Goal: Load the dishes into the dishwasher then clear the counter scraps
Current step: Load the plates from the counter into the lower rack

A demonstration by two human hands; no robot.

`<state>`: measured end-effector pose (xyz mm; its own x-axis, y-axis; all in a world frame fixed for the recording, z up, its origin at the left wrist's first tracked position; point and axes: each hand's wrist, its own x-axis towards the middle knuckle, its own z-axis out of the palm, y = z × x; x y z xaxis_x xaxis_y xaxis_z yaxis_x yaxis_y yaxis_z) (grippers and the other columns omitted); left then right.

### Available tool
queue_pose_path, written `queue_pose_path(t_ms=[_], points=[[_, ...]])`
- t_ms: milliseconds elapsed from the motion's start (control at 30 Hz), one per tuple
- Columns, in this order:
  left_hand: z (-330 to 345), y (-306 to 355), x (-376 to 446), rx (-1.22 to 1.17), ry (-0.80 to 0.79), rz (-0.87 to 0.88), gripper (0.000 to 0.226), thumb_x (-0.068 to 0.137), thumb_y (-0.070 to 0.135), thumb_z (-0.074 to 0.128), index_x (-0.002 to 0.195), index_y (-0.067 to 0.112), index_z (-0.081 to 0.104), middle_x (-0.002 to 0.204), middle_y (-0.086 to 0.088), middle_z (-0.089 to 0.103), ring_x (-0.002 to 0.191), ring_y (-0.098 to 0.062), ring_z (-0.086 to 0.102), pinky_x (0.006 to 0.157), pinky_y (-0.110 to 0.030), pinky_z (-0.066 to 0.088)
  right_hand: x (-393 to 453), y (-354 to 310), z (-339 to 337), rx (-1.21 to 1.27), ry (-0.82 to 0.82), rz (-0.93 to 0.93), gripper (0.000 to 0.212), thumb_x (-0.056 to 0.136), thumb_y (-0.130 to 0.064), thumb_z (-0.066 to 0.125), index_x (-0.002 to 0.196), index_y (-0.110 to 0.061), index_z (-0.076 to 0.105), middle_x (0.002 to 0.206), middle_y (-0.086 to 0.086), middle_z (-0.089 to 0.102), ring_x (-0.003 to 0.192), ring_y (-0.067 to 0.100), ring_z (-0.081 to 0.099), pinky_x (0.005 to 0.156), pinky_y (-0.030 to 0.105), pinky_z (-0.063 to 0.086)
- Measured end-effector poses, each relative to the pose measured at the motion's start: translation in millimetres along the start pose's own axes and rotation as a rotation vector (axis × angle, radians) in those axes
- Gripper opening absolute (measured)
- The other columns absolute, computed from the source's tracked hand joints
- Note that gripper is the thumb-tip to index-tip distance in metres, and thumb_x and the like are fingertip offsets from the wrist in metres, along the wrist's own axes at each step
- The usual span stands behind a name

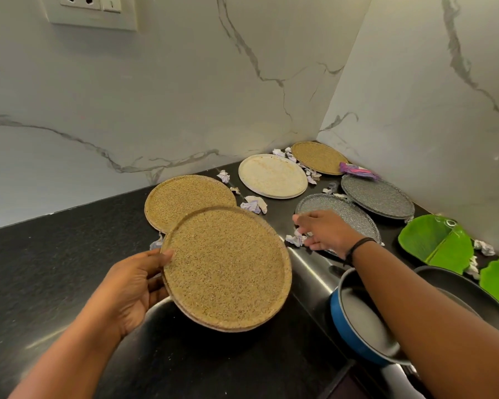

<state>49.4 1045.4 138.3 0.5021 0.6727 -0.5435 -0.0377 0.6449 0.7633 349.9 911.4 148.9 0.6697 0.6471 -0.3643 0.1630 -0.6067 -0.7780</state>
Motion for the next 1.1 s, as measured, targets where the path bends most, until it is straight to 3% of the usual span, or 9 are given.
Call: queue_pose_path(t_ms=[67,133,267,367,533,600,733,867,1100], points=[[18.4,1.3,2.2,-0.001,-0.048,-0.007,0.014,0.09,0.005,0.056,0.103,0.004,0.061,0.085,-0.013,0.067,0.071,-0.021,0.063,0.054,-0.03,0.058,-13.8,1.8,-7.5,0.196,-0.1,0.1,0.037,0.092,-0.038,0.061,0.111,-0.007,0.062,0.102,0.011,0.067,0.082,0.025,0.063,0.072,0.033,0.055],[40.9,0.9,6.5,-0.003,-0.086,-0.03,0.013,0.09,0.005,0.057,0.103,0.004,0.06,0.084,-0.012,0.066,0.07,-0.021,0.063,0.052,-0.029,0.058,-27.5,7.2,-21.6,0.377,-0.084,0.114,0.029,0.093,-0.03,0.06,0.106,-0.004,0.065,0.092,0.012,0.069,0.074,0.023,0.065,0.064,0.032,0.056],[93.4,-5.1,10.2,0.018,-0.204,-0.087,0.01,0.09,0.011,0.059,0.096,0.003,0.061,0.075,-0.008,0.067,0.059,-0.015,0.062,0.046,-0.022,0.055,-63.4,24.9,-64.5,0.537,0.116,0.134,0.01,0.092,-0.012,0.059,0.095,-0.005,0.065,0.073,0.006,0.067,0.057,0.014,0.062,0.051,0.025,0.055],[141.4,-16.4,2.1,0.04,-0.329,-0.116,0.011,0.09,0.015,0.06,0.093,0.005,0.062,0.068,-0.005,0.067,0.055,-0.013,0.061,0.044,-0.019,0.052,-101.9,48.0,-106.7,0.588,0.256,0.141,0.012,0.091,-0.01,0.061,0.097,-0.002,0.066,0.069,0.006,0.068,0.054,0.014,0.062,0.049,0.024,0.055],[222.5,-54.7,-27.7,0.18,-0.52,-0.183,0.013,0.089,0.017,0.061,0.093,0.005,0.063,0.076,-0.007,0.066,0.05,-0.012,0.064,0.044,-0.02,0.052,-189.1,103.6,-167.2,0.725,0.482,0.145,0.012,0.089,-0.008,0.063,0.096,0.001,0.064,0.07,0.009,0.068,0.054,0.016,0.064,0.05,0.026,0.056],[248.1,-73.3,-41.2,0.246,-0.567,-0.185,0.013,0.089,0.017,0.061,0.093,0.005,0.063,0.066,-0.004,0.067,0.047,-0.011,0.063,0.042,-0.019,0.051,-225.4,127.1,-181.1,0.759,0.549,0.141,0.02,0.087,-0.008,0.064,0.102,0.005,0.063,0.074,0.011,0.068,0.055,0.017,0.064,0.049,0.026,0.056],[307.3,-136.8,-100.7,0.419,-0.736,-0.195,0.013,0.09,0.019,0.06,0.093,0.007,0.065,0.061,-0.002,0.067,0.046,-0.01,0.062,0.043,-0.02,0.052,-328.7,200.1,-202.4,0.871,0.751,0.166,0.029,0.086,-0.01,0.065,0.112,0.003,0.061,0.076,0.01,0.07,0.057,0.016,0.065,0.05,0.025,0.056],[350.7,-213.8,-189.0,0.559,-0.907,-0.213,0.011,0.091,0.015,0.058,0.094,0.009,0.066,0.065,-0.001,0.069,0.048,-0.008,0.063,0.045,-0.019,0.053,-452.3,272.3,-198.5,0.973,0.988,0.162,0.011,0.088,-0.007,0.062,0.097,-0.001,0.065,0.071,0.008,0.071,0.056,0.014,0.066,0.05,0.024,0.056],[383.1,-372.9,-371.4,0.803,-1.233,-0.293,0.014,0.093,0.016,0.055,0.098,0.011,0.067,0.069,0.002,0.067,0.054,-0.009,0.06,0.048,-0.02,0.052,-681.6,392.4,-162.2,1.105,1.363,0.296,0.011,0.088,-0.004,0.061,0.095,0.003,0.066,0.074,0.01,0.073,0.059,0.017,0.069,0.052,0.025,0.056]])
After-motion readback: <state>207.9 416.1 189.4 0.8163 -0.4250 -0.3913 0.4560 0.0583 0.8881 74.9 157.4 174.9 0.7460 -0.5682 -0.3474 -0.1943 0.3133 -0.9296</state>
